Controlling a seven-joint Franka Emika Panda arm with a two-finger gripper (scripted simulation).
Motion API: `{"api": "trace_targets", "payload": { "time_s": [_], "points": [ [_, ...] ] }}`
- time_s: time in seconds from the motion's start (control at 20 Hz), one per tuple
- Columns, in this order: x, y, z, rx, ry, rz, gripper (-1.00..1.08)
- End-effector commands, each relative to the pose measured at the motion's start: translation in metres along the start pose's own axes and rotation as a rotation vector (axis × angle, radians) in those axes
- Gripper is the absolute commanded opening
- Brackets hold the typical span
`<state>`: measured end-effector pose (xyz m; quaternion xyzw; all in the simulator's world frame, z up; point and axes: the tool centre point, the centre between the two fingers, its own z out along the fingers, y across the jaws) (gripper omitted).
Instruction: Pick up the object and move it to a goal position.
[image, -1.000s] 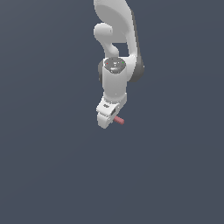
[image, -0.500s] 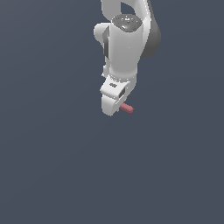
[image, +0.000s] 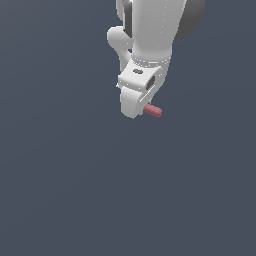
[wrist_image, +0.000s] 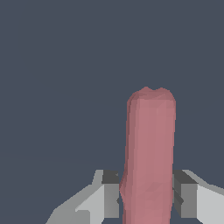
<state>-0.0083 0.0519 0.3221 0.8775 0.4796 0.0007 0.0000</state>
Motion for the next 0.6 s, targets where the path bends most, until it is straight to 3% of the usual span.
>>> {"api": "trace_targets", "payload": {
  "time_s": [0.0, 0.55],
  "points": [
    [0.003, 0.001, -0.011, 0.001, -0.001, 0.001, -1.0],
    [0.007, 0.002, -0.021, 0.001, -0.001, 0.001, -1.0]
  ]
}}
